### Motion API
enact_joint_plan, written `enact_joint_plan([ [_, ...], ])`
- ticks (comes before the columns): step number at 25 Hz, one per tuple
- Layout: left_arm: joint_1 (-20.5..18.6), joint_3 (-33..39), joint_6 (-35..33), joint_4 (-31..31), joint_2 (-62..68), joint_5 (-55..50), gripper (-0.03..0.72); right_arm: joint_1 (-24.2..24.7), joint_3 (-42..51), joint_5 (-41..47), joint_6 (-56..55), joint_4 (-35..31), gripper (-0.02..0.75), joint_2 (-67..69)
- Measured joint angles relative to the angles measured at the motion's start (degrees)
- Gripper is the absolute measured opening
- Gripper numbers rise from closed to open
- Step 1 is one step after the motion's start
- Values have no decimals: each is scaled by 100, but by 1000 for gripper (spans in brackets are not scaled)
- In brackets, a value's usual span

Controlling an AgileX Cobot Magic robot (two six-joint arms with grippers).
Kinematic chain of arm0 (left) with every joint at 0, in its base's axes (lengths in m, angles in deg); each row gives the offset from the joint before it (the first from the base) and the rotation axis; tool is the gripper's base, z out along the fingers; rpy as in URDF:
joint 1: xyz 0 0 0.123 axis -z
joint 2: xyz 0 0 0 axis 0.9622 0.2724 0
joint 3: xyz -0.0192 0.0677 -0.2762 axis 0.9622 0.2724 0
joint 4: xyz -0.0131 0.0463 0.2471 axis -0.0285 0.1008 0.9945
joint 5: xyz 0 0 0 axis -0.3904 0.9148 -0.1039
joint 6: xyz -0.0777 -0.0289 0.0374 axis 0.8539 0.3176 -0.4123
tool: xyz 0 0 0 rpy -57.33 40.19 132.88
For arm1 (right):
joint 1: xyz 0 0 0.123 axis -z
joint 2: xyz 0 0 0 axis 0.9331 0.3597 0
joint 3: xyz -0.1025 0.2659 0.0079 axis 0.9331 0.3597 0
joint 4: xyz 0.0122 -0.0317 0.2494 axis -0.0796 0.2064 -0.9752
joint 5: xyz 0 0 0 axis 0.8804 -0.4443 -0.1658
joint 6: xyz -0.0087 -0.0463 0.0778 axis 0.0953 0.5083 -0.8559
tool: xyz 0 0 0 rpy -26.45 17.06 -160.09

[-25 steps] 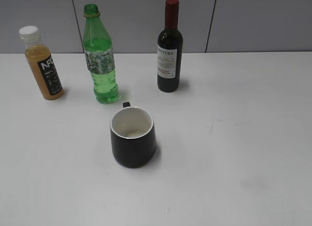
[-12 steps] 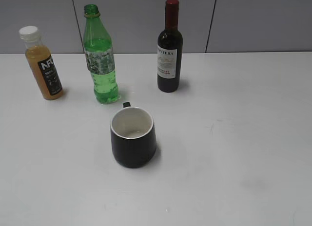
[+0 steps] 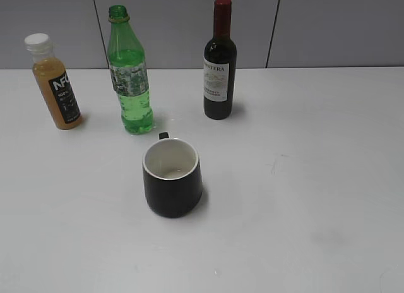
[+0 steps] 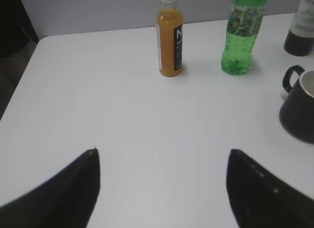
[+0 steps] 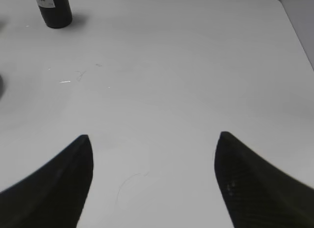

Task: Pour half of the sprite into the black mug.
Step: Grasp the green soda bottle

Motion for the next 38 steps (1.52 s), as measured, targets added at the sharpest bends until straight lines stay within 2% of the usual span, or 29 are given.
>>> enact_joint_plan([
  [5, 0, -25, -134, -342, 97, 746, 660, 0, 0, -5, 0, -7, 582, 0],
  [11, 0, -25, -539, -688, 852, 1735, 642, 0, 0, -5, 0, -7, 582, 0],
  [20, 5, -25, -1842, -1883, 2573, 3714, 609, 0, 0, -5, 0, -7, 582, 0],
  [26, 27, -25, -2217, -1995, 3662, 4605, 595, 0, 0, -5, 0, -7, 581, 0],
  [30, 317, -25, -2253, -2001, 4224, 5567, 593, 0, 0, -5, 0, -7, 581, 0],
  [35, 1140, 232, -2253, -1983, 4948, 7066, 593, 0, 0, -5, 0, -7, 581, 0],
  [38, 1597, 342, -2232, -1924, 5527, 7624, 593, 0, 0, -5, 0, -9, 581, 0],
])
